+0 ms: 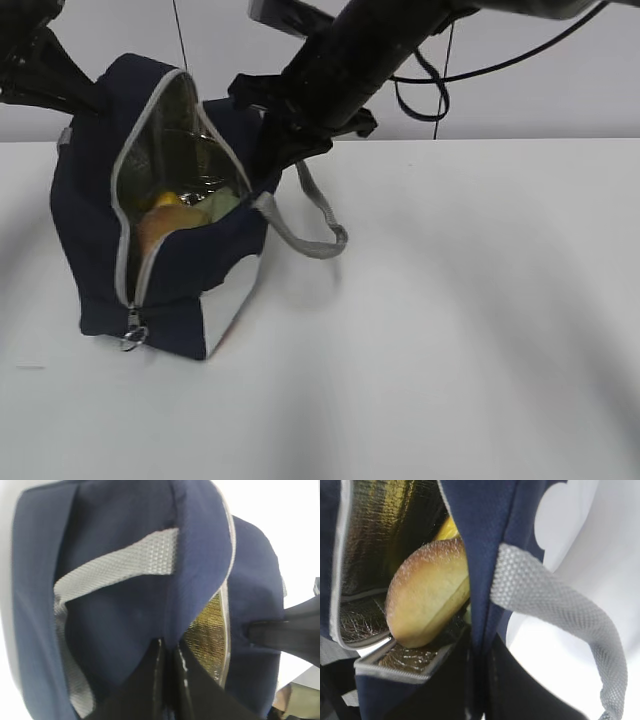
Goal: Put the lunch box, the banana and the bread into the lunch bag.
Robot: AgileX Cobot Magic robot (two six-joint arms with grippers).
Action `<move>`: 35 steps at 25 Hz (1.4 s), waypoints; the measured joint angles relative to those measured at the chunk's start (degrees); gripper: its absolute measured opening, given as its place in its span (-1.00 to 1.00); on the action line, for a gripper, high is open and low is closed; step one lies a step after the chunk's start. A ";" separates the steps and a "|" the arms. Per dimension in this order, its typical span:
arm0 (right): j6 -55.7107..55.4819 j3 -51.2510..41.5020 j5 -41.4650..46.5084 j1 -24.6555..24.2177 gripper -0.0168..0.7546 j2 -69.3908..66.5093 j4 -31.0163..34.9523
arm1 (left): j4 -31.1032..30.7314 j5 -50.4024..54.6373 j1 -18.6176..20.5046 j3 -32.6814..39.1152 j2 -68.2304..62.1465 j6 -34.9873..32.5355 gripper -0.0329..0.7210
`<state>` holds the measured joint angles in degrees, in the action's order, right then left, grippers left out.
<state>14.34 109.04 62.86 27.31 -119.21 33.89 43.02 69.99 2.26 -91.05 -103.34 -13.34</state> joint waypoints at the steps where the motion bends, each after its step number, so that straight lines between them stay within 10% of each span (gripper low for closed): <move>1: 0.00 0.00 1.01 -0.43 -0.94 0.76 -1.14 | 0.89 0.00 -0.11 0.00 0.09 -0.08 -0.95; 13: -0.89 0.00 9.43 -7.65 -0.94 9.81 -8.22 | 5.77 -4.99 -13.07 0.00 1.20 -0.08 -0.95; 35: -1.24 0.00 0.28 -7.65 -0.94 3.12 -8.49 | 9.06 -16.44 -13.83 0.00 -5.47 -1.13 -0.95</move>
<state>13.10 109.04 63.15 19.66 -116.09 25.40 52.08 53.55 -11.57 -91.05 -108.81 -14.47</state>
